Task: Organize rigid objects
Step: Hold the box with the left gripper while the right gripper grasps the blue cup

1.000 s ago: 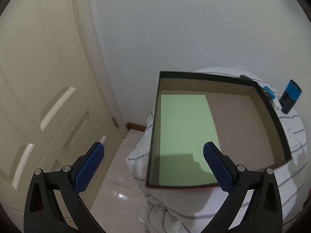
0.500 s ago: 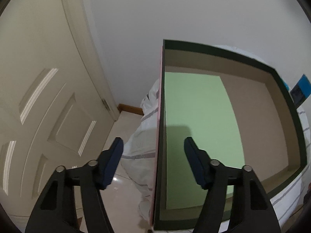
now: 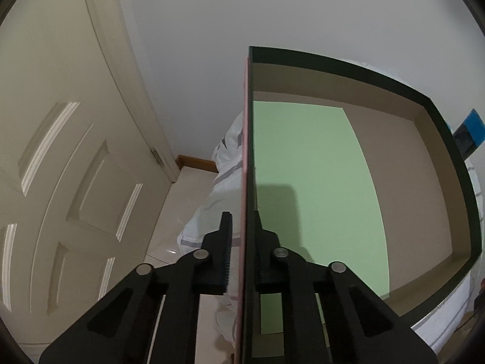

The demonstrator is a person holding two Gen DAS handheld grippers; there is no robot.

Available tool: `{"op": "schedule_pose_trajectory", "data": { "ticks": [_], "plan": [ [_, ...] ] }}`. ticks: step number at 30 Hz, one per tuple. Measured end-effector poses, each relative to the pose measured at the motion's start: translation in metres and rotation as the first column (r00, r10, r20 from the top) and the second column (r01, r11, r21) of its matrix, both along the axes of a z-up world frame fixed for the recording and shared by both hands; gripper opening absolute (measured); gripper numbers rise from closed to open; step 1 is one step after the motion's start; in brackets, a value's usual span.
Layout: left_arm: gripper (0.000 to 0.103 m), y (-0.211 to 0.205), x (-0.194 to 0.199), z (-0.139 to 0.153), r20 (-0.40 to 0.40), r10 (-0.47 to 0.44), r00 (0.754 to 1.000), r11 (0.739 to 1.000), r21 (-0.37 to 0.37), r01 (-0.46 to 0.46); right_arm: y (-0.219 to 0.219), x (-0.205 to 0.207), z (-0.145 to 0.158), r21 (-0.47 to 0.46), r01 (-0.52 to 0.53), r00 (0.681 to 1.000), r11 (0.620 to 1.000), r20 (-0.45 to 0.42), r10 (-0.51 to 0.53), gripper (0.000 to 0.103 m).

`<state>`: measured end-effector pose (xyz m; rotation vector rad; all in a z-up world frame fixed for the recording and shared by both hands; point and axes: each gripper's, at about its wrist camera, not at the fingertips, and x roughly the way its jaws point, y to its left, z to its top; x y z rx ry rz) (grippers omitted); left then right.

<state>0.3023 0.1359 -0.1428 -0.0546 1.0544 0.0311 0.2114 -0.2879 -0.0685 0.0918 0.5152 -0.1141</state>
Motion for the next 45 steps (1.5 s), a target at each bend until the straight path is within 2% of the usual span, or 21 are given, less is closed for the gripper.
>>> {"op": "schedule_pose_trajectory", "data": {
  "ticks": [4, 21, 27, 34, 45],
  "plan": [
    [0.005, -0.006, 0.001, 0.002, -0.013, -0.016, 1.000, 0.999, 0.032, 0.016, -0.003, 0.000, -0.001, 0.015, 0.008, 1.000, 1.000, -0.009, -0.008, 0.103],
    [0.005, -0.008, 0.001, 0.002, -0.026, -0.017, 1.000, 0.999, 0.050, 0.018, -0.019, 0.010, 0.004, -0.016, 0.036, 0.999, 0.999, -0.024, -0.037, 0.103],
    [0.005, -0.009, 0.002, 0.003, -0.040, -0.023, 0.999, 0.998, 0.056, 0.025, -0.026, 0.014, 0.013, -0.016, 0.032, 0.999, 0.999, -0.003, -0.033, 0.103],
    [0.007, -0.007, 0.007, 0.007, -0.066, -0.016, 0.998, 0.999, 0.043, 0.019, -0.037, 0.029, 0.025, -0.016, 0.052, 0.999, 0.999, 0.008, -0.052, 0.103],
    [0.009, -0.011, 0.002, 0.007, -0.091, -0.034, 0.995, 0.996, 0.076, 0.041, -0.045, 0.055, 0.029, -0.052, 0.066, 0.998, 0.996, -0.004, -0.066, 0.103]
  ]
}}
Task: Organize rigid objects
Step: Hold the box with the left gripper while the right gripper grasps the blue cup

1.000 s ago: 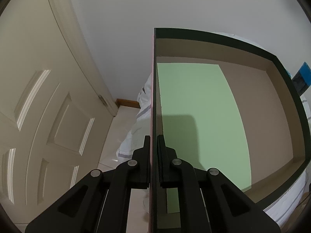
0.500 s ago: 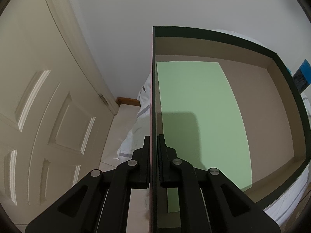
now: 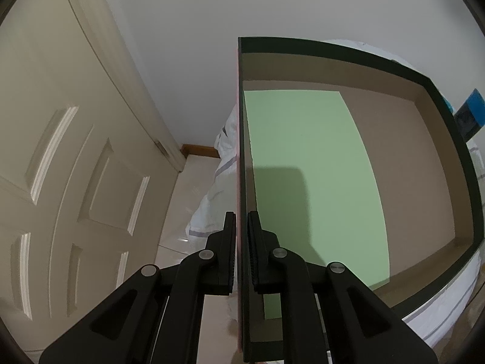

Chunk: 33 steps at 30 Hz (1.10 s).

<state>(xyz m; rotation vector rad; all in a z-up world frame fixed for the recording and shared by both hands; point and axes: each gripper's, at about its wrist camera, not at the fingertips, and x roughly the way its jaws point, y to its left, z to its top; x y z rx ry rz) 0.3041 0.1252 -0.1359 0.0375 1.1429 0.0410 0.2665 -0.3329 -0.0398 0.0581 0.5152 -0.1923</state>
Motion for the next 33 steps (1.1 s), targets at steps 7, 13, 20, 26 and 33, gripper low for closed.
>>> {"op": "schedule_pose_trajectory", "data": {
  "ticks": [7, 13, 20, 26, 33],
  "plan": [
    [0.006, -0.002, -0.004, -0.001, 0.014, -0.017, 1.000, 1.000, 0.005, 0.017, -0.005, 0.020, 0.003, 0.002, -0.001, 1.000, 1.000, -0.005, 0.001, 0.103],
    [0.006, -0.003, -0.005, -0.004, 0.017, -0.018, 1.000, 1.000, 0.008, 0.018, -0.008, 0.036, 0.002, -0.009, 0.000, 1.000, 1.000, -0.025, 0.000, 0.103],
    [0.006, -0.003, -0.003, -0.005, 0.013, -0.017, 1.000, 1.000, 0.008, 0.017, -0.018, 0.055, -0.006, 0.008, 0.007, 0.998, 1.000, -0.058, -0.007, 0.103],
    [0.006, -0.002, -0.002, -0.006, 0.014, -0.013, 1.000, 1.000, 0.007, 0.013, -0.018, 0.065, -0.016, 0.004, -0.011, 0.996, 1.000, -0.084, 0.011, 0.094],
    [0.006, -0.002, -0.002, -0.006, 0.013, -0.007, 1.000, 1.000, 0.001, 0.007, -0.021, 0.070, -0.022, 0.011, -0.040, 0.993, 0.999, -0.114, 0.041, 0.071]
  ]
}}
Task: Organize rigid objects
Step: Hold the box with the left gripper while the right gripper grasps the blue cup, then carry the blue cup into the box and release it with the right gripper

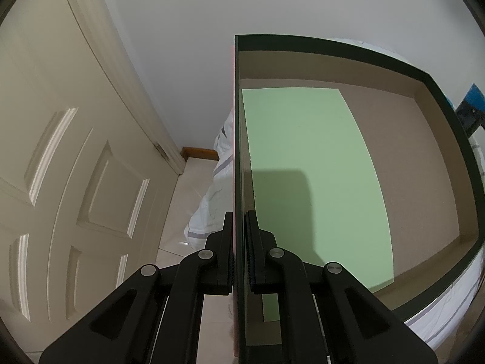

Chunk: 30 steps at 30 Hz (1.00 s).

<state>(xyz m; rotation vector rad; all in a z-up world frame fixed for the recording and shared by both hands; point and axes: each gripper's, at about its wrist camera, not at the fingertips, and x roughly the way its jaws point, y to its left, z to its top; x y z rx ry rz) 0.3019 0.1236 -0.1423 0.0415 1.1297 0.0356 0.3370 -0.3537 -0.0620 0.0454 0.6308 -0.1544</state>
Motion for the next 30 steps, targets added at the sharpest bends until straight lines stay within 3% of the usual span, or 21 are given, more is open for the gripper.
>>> {"op": "schedule_pose_trajectory", "data": {
  "ticks": [9, 30],
  "plan": [
    [0.006, 0.002, 0.001, 0.000, -0.002, 0.007, 1.000, 1.000, -0.002, -0.007, -0.001, -0.011, 0.004, -0.039, -0.019, 1.000, 0.999, -0.006, 0.019, 0.070],
    [0.006, 0.005, -0.002, 0.001, 0.008, 0.007, 1.000, 1.000, -0.012, -0.007, 0.042, -0.109, 0.032, -0.068, -0.115, 0.991, 0.991, 0.056, 0.118, 0.070]
  ]
}}
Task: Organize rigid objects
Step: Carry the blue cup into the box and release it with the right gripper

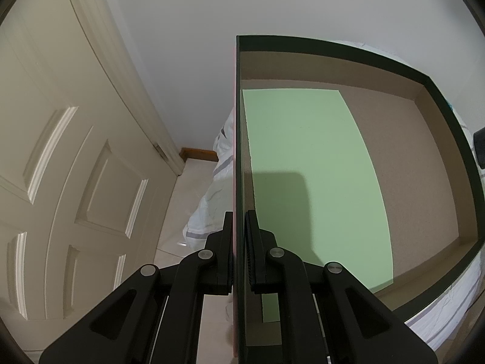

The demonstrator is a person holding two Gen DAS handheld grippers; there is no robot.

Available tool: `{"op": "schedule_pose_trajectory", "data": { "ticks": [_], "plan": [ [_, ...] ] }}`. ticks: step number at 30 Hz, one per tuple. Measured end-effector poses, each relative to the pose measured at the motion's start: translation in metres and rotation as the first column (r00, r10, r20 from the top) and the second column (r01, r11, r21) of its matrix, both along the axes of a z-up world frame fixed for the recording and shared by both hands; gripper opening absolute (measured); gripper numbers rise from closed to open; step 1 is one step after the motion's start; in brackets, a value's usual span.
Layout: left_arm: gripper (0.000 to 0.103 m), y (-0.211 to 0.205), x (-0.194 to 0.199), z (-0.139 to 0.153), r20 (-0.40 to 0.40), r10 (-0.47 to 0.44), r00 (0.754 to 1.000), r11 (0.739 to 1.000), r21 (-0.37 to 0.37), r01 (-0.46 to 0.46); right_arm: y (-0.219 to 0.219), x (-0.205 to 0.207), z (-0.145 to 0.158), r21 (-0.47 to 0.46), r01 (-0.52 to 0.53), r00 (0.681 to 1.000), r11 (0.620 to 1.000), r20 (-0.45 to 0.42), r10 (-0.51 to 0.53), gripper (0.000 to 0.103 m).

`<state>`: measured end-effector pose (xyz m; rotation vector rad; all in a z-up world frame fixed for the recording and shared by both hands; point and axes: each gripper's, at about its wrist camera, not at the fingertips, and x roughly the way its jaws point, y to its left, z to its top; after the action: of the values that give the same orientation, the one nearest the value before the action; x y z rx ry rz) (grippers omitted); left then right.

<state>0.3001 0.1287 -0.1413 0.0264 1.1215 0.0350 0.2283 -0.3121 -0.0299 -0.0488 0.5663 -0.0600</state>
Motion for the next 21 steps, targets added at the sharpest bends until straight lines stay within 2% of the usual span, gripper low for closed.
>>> {"op": "schedule_pose_trajectory", "data": {
  "ticks": [4, 6, 12, 17, 21],
  "plan": [
    [0.005, 0.000, -0.001, 0.000, 0.002, 0.003, 1.000, 1.000, -0.008, -0.003, 0.010, -0.009, 0.007, 0.001, -0.021, 1.000, 1.000, 0.009, 0.021, 0.070],
    [0.005, 0.000, -0.001, 0.000, 0.002, 0.000, 1.000, 1.000, -0.005, 0.000, 0.006, -0.022, 0.018, -0.003, -0.031, 0.999, 1.000, 0.020, 0.031, 0.070],
    [0.005, -0.002, -0.002, -0.001, 0.003, -0.004, 1.000, 1.000, -0.004, 0.004, 0.030, -0.038, 0.041, -0.026, -0.081, 0.994, 0.996, 0.071, 0.082, 0.070],
    [0.005, -0.005, -0.002, -0.002, 0.004, -0.010, 1.000, 1.000, 0.002, 0.010, 0.071, -0.040, 0.057, -0.044, -0.190, 0.978, 0.981, 0.078, 0.193, 0.070],
    [0.005, -0.005, -0.002, -0.001, 0.005, -0.017, 1.000, 1.000, 0.000, 0.017, 0.114, -0.035, 0.056, -0.036, -0.319, 0.947, 0.947, 0.032, 0.321, 0.070]
  ]
}}
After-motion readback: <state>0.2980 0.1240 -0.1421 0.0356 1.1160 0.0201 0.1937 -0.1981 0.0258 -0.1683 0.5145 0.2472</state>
